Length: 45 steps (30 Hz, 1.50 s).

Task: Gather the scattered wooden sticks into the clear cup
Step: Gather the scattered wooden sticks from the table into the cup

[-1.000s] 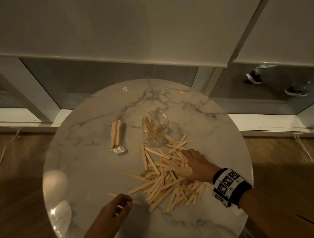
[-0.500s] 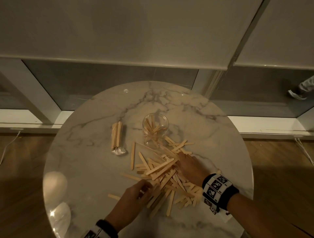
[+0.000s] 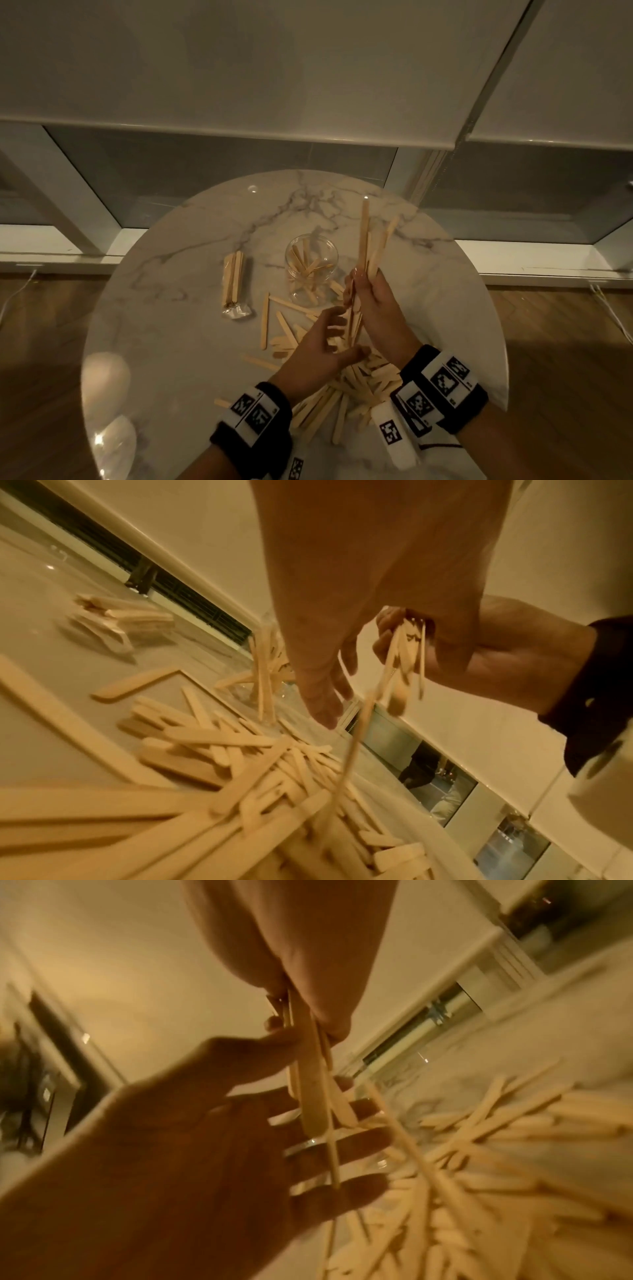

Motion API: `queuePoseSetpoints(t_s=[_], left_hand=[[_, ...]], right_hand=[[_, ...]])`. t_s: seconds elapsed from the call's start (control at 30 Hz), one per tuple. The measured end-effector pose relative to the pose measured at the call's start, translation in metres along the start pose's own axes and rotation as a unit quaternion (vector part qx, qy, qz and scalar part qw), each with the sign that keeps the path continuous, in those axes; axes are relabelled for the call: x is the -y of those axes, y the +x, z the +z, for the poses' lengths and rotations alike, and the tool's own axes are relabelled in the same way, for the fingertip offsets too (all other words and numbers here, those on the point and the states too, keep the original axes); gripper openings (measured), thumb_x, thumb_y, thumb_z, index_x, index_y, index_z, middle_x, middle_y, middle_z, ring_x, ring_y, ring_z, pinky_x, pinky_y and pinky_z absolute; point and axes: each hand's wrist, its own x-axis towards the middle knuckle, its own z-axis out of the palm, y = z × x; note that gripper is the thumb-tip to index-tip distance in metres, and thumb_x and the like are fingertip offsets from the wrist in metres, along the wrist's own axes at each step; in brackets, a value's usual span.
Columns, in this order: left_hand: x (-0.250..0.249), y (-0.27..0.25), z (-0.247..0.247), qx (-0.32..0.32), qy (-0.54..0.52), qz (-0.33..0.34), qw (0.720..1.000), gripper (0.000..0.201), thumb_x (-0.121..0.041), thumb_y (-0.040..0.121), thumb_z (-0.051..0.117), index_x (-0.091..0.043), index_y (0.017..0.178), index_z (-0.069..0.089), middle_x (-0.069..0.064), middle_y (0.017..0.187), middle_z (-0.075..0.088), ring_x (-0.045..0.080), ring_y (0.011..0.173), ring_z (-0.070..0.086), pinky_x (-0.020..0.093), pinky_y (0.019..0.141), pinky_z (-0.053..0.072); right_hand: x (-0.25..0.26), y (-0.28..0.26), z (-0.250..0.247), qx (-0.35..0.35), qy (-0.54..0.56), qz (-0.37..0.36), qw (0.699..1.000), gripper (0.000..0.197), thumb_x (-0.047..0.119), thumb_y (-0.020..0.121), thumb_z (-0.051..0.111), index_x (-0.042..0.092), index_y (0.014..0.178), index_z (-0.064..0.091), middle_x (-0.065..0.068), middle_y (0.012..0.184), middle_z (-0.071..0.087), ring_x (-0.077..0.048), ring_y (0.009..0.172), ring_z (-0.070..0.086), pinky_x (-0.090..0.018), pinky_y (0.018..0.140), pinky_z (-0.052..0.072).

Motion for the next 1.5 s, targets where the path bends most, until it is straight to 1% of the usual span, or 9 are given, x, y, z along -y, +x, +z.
queuePoseSetpoints(t_s=[0.13, 0.23, 0.37, 0.67, 0.83, 0.9, 1.1, 1.27, 1.5], left_hand=[[-0.006, 0.0, 0.008, 0.018, -0.027, 0.006, 0.999, 0.032, -0.021, 0.09, 0.056, -0.028, 0.12, 0.046, 0.0, 0.106, 0.063, 0.019, 0.088, 0.065, 0.025, 0.07, 0.052], [-0.007, -0.004, 0.011, 0.021, -0.057, -0.008, 0.998, 0.013, -0.015, 0.096, 0.042, -0.017, 0.106, 0.05, 0.003, 0.075, 0.054, 0.01, 0.054, 0.05, 0.026, 0.05, 0.045], [-0.008, -0.005, 0.007, 0.015, -0.044, -0.006, 0.999, 0.013, -0.011, 0.093, 0.049, -0.012, 0.082, 0.055, -0.002, 0.056, 0.041, 0.005, 0.039, 0.034, 0.022, 0.042, 0.033], [-0.015, -0.005, -0.004, -0.029, -0.03, 0.018, 0.999, 0.017, -0.019, 0.091, 0.05, -0.025, 0.079, 0.06, -0.011, 0.055, 0.052, 0.0, 0.038, 0.042, 0.009, 0.041, 0.032], [-0.015, -0.003, -0.001, -0.032, 0.023, 0.073, 0.997, 0.018, -0.028, 0.091, 0.049, -0.018, 0.095, 0.064, -0.004, 0.051, 0.042, 0.012, 0.044, 0.033, 0.024, 0.045, 0.031], [-0.012, -0.002, -0.001, -0.04, 0.026, 0.067, 0.997, 0.022, -0.03, 0.093, 0.048, -0.015, 0.09, 0.063, -0.007, 0.047, 0.031, 0.01, 0.041, 0.026, 0.022, 0.044, 0.027], [-0.003, -0.006, -0.004, -0.038, 0.066, 0.041, 0.996, 0.023, -0.025, 0.092, 0.052, -0.026, 0.068, 0.05, -0.013, 0.051, 0.039, 0.004, 0.046, 0.036, 0.024, 0.055, 0.035], [-0.012, -0.008, 0.0, -0.014, 0.079, 0.048, 0.996, 0.023, -0.024, 0.09, 0.051, -0.006, 0.076, 0.051, -0.003, 0.058, 0.04, 0.014, 0.053, 0.039, 0.031, 0.056, 0.037], [-0.017, -0.008, 0.001, -0.004, 0.066, 0.023, 0.998, 0.029, -0.027, 0.089, 0.054, 0.0, 0.08, 0.05, 0.006, 0.065, 0.044, 0.016, 0.055, 0.04, 0.032, 0.058, 0.036]], right_hand=[[-0.002, -0.001, 0.015, -0.055, 0.131, 0.049, 0.989, 0.026, 0.027, 0.101, 0.038, 0.019, 0.083, 0.054, 0.01, 0.063, 0.056, -0.006, 0.062, 0.052, -0.028, 0.069, 0.044], [-0.003, -0.003, 0.02, -0.056, 0.125, 0.052, 0.989, 0.025, 0.028, 0.101, 0.039, 0.018, 0.084, 0.053, 0.011, 0.06, 0.057, -0.006, 0.059, 0.054, -0.026, 0.065, 0.046], [-0.006, -0.01, 0.018, -0.035, 0.086, 0.056, 0.994, 0.018, 0.031, 0.1, 0.04, 0.023, 0.092, 0.054, 0.01, 0.068, 0.063, -0.009, 0.068, 0.062, -0.031, 0.067, 0.052], [-0.012, -0.026, 0.009, 0.074, -0.003, 0.023, 0.997, 0.013, 0.026, 0.099, 0.043, 0.024, 0.109, 0.051, 0.014, 0.074, 0.067, 0.0, 0.067, 0.064, -0.015, 0.061, 0.05], [-0.02, -0.026, 0.003, 0.095, -0.04, 0.043, 0.994, 0.023, 0.048, 0.09, 0.054, 0.036, 0.109, 0.058, -0.01, 0.114, 0.058, -0.016, 0.104, 0.063, -0.031, 0.089, 0.053], [-0.011, -0.022, -0.004, 0.11, -0.057, 0.035, 0.992, 0.016, 0.036, 0.091, 0.057, 0.032, 0.106, 0.061, -0.007, 0.117, 0.054, -0.017, 0.11, 0.058, -0.026, 0.09, 0.052], [0.041, 0.004, -0.027, 0.007, -0.019, -0.065, 0.998, 0.04, 0.04, 0.092, 0.05, 0.029, 0.13, 0.044, 0.006, 0.123, 0.058, -0.006, 0.109, 0.061, -0.024, 0.087, 0.054], [0.055, 0.014, -0.021, 0.046, -0.144, -0.098, 0.984, 0.033, 0.029, 0.1, 0.041, 0.013, 0.097, 0.069, 0.005, 0.096, 0.071, -0.002, 0.092, 0.064, -0.015, 0.086, 0.048], [0.034, 0.002, -0.01, 0.04, -0.18, -0.089, 0.979, 0.035, 0.029, 0.099, 0.045, 0.013, 0.078, 0.067, 0.0, 0.076, 0.069, -0.011, 0.073, 0.065, -0.02, 0.07, 0.051]])
